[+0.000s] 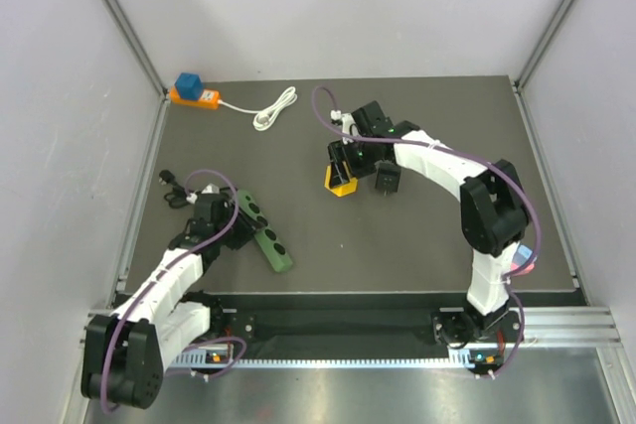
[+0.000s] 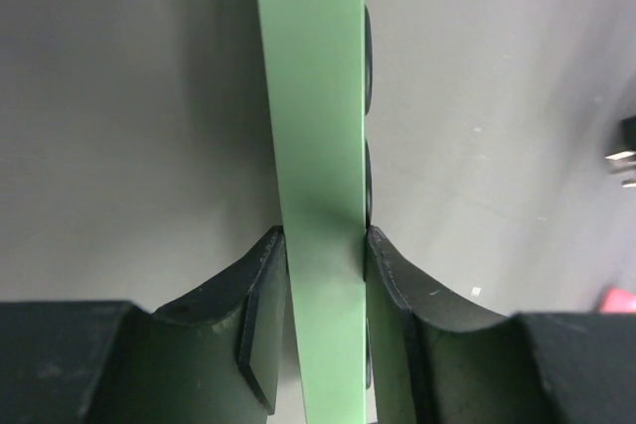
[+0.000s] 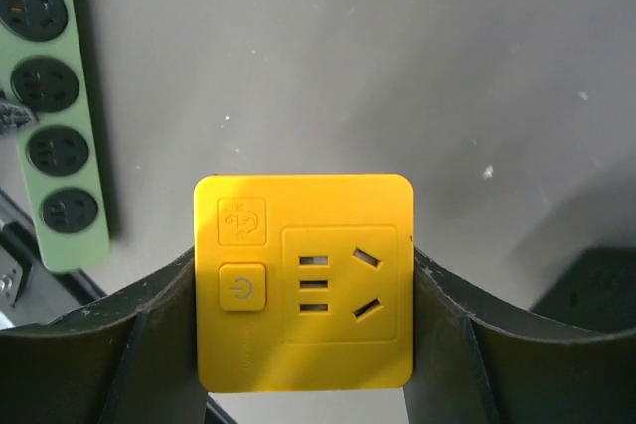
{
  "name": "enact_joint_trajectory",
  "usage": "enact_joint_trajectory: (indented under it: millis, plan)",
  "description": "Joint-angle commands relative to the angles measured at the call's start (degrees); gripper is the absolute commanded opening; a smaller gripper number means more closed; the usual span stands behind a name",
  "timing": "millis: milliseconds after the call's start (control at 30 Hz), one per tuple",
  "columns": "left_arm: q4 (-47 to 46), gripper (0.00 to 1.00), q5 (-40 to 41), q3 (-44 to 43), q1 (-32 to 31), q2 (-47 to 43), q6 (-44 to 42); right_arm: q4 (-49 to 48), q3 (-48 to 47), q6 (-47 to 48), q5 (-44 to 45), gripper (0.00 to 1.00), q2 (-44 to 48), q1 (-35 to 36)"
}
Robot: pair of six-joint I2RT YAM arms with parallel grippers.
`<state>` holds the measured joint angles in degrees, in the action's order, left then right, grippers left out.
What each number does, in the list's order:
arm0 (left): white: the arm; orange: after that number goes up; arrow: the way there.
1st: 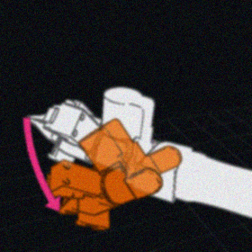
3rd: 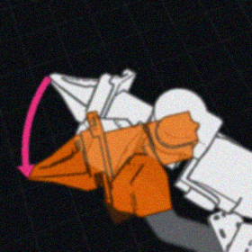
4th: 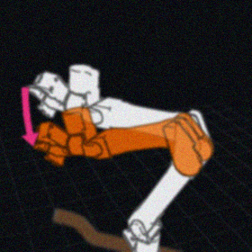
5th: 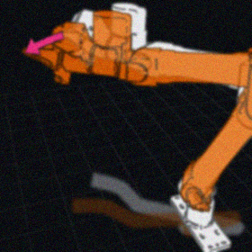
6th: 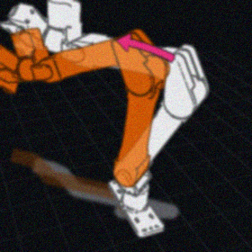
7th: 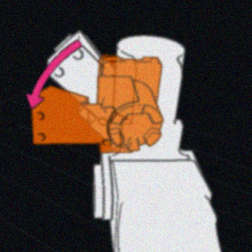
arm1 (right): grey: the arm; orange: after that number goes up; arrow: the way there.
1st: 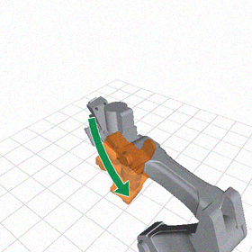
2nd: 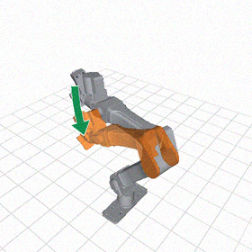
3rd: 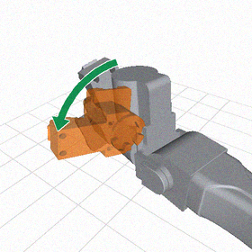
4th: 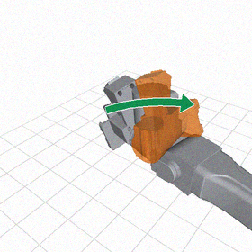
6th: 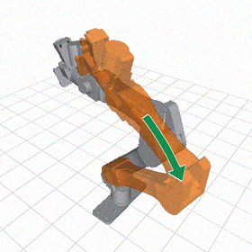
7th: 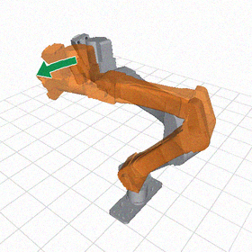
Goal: Pull the plug off the socket
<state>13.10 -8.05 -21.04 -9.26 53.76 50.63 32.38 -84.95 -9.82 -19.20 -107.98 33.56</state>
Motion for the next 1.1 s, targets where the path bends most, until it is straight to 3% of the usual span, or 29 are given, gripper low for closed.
enact_joint_trajectory:
  millis: [0, 100, 367, 633, 667, 733, 800, 900, 933, 1000, 1067]
  plan:
    - [3.5, 0.0, 4.54, -4.88, 1.26, 0.21, -7.64, 5.23, -6.28, 4.28, -6.2, 0.16, -3.98, -1.83]
    - [4.65, 0.0, 5.59, -6.03, 1.52, 1.7, -8.62, 8.13, -9.7, 6.83, -9.79, 0.16, -6.53, -3.41]
    - [4.12, 0.0, 5.68, -4.36, 2.66, 1.7, -7.91, 13.94, -17.09, 9.91, -6.99, 0.23, -12.77, -6.14]
    - [0.7, 0.01, 2.43, -1.2, 3.37, 3.02, -5.55, 16.13, -19.38, 12.9, -4.89, 0.4, -15.32, -7.81]
    - [0.96, 0.04, 2.6, -0.94, 3.45, 3.11, -5.28, 16.31, -19.64, 12.9, -4.36, 0.42, -15.5, -7.81]
    - [2.36, 0.21, 3.83, -1.2, 3.54, 3.46, -4.58, 16.57, -20.43, 12.99, -3.48, 0.48, -16.03, -7.81]
    - [4.9, 0.44, 4.71, -2.25, 3.63, 3.46, -3.88, 16.75, -21.22, 13.08, -3.04, 0.53, -16.47, -7.9]
    - [9.63, 0.64, 7.08, -4.44, 3.63, 2.67, -3.61, 16.57, -22.45, 12.81, -2.86, 0.59, -17.26, -7.81]
    - [10.97, 0.75, 7.52, -5.23, 3.63, 2.49, -3.61, 16.75, -22.8, 12.81, -2.69, 0.61, -17.52, -7.81]
    - [15.26, 0.85, 10.42, -7.87, 3.89, 1.97, -3.87, 16.92, -23.94, 12.81, -1.72, 0.67, -18.14, -7.72]
    - [18.17, 0.89, 12.18, -10.86, 3.9, 1.53, -4.57, 16.93, -24.39, 12.64, -0.05, 0.72, -18.23, -7.72]
